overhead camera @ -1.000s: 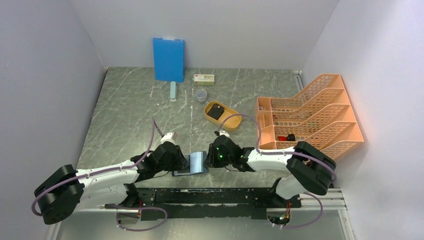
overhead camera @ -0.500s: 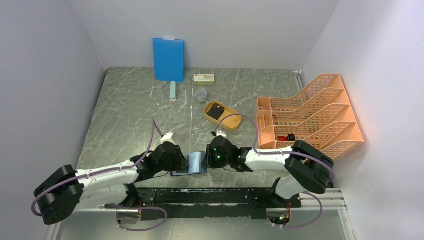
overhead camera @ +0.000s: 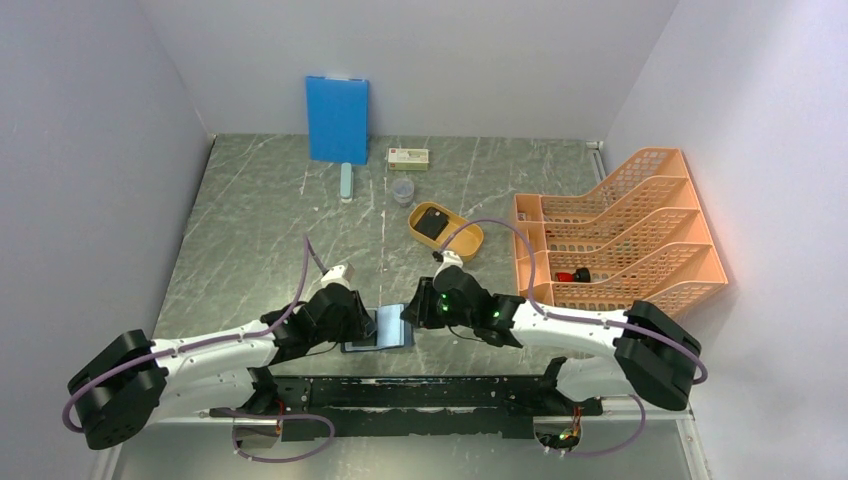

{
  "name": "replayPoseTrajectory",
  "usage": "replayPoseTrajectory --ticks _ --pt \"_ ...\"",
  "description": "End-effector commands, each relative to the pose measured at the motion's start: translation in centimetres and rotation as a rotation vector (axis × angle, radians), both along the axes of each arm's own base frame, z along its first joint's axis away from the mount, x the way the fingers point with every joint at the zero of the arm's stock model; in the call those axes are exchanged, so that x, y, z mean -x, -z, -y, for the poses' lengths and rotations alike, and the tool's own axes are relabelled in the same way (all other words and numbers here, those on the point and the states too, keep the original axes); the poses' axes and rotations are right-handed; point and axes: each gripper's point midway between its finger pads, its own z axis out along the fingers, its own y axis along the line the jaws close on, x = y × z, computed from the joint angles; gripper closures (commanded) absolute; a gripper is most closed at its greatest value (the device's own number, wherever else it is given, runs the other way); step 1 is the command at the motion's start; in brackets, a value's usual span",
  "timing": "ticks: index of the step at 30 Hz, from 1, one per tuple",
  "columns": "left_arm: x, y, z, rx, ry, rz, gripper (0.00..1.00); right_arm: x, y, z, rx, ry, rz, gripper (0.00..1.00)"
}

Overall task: Put the credit cards into the card holder
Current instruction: Open the card holder at the center of the board.

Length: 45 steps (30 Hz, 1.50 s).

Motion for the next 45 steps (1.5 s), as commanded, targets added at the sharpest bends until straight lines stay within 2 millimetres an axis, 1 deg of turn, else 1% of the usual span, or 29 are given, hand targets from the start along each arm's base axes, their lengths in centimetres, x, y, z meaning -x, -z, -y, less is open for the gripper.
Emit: replayPoseTrajectory --ticks 1,5,10,12,16,27,38,45 --pt "0.7 1.6 -1.5 -0.098 0.008 -0.035 0.69 0.4 -0.5 -1.1 -0.022 -0.05 -0.002 0.7" --pt "0.7 1.7 -1.4 -0.101 0.01 -0.038 0.69 0.5 0.3 -2.1 -0.02 -0.068 -0.041 0.71" --pt "0.7 1.8 -1.5 -0.103 0.009 -0.042 0.69 -0.1 2.5 -1.5 0.049 -0.007 -0.074 0.74" --pt "0.8 1.9 -1.6 -0.104 0.01 -0.043 0.69 -0.1 3.2 -1.1 0.069 0.003 -0.084 0.75" --pt "0.8 2.0 -1.7 -0.108 0.01 -0.043 0.69 -0.2 3.8 -0.5 0.089 0.024 -0.088 0.74" --pt "0.9 2.1 -1.6 -0.105 0.011 -0.046 0.69 -0.2 5.1 -0.1 0.128 0.03 -0.1 0.75" --pt "1.0 2.3 -1.7 -0.11 0.011 -0.052 0.69 -0.3 5.5 0.4 0.159 0.04 -0.101 0.75" --pt "1.0 2.2 -1.7 -0.11 0.011 -0.049 0.69 -0.2 5.8 -0.2 0.158 0.014 -0.104 0.76"
